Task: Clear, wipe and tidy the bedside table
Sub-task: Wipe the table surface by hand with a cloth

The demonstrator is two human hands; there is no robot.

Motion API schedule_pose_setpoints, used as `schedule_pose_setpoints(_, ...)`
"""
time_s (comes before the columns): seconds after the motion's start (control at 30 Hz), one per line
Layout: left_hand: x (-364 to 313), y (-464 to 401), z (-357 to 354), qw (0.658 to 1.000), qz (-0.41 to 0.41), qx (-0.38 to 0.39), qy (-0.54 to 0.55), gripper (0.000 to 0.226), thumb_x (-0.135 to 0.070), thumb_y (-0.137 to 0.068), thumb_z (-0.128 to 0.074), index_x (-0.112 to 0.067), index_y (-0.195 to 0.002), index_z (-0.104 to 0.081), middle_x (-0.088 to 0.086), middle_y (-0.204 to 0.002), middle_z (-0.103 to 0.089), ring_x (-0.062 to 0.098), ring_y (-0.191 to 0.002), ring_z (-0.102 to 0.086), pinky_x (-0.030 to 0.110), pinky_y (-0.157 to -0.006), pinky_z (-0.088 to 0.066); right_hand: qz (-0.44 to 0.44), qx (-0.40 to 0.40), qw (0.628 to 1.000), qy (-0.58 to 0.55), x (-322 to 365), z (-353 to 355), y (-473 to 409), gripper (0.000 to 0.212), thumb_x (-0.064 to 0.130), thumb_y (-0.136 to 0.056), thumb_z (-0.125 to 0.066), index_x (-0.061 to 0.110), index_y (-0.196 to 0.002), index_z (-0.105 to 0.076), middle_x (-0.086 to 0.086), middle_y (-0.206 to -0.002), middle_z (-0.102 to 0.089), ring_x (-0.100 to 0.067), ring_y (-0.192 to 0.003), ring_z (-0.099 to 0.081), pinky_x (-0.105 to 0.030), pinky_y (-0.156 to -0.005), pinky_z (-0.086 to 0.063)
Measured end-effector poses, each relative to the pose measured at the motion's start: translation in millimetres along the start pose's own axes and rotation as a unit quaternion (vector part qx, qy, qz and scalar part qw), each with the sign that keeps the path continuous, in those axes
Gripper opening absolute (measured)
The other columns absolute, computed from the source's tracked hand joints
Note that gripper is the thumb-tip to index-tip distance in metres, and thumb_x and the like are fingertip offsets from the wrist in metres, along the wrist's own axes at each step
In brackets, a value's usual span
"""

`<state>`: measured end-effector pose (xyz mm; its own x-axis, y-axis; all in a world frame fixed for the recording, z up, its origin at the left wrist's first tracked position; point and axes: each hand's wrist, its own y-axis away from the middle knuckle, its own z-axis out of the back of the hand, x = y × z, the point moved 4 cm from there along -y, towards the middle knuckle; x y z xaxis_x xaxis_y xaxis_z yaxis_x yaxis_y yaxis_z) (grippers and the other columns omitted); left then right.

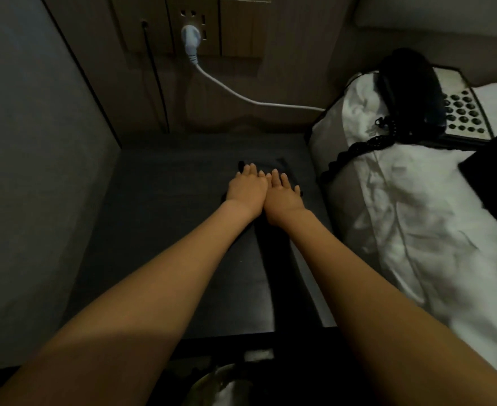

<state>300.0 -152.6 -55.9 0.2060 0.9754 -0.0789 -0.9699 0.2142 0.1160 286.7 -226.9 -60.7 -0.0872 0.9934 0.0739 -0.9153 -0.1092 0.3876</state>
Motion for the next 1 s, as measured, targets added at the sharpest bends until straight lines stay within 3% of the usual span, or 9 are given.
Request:
schedule_pose_setpoints(0.53,-67,-29,6,0.995,-0.085,0.046,-0.018,0.072,-0.010,-0.093,-0.058,-0.004,-0.152,-0.017,0.025,-0.160,-0.009,0.035,-0.149,-0.010,0.043,-0.121,-0.016,-0.044,0.000,0.999,-0.022,-70,3,-7,0.082,0.009,-0.099,-0.047,0.010,-0.154,0.014,-0.015,-0.161,0.020,-0.032,-0.150,0.011,-0.049,-0.122,-0.012)
schedule_pose_setpoints(1.0,-40,-54,12,0.998,-0.060,0.022,-0.019,0.071,-0.009,-0.093,-0.059,-0.006,-0.152,-0.021,0.021,-0.159,-0.016,0.036,-0.148,-0.013,0.045,-0.117,-0.020,-0.025,-0.024,0.999,0.029,-53,16,-42,0.080,0.012,-0.099,-0.048,0.004,-0.154,0.010,-0.020,-0.161,0.015,-0.034,-0.150,0.012,-0.043,-0.123,-0.004)
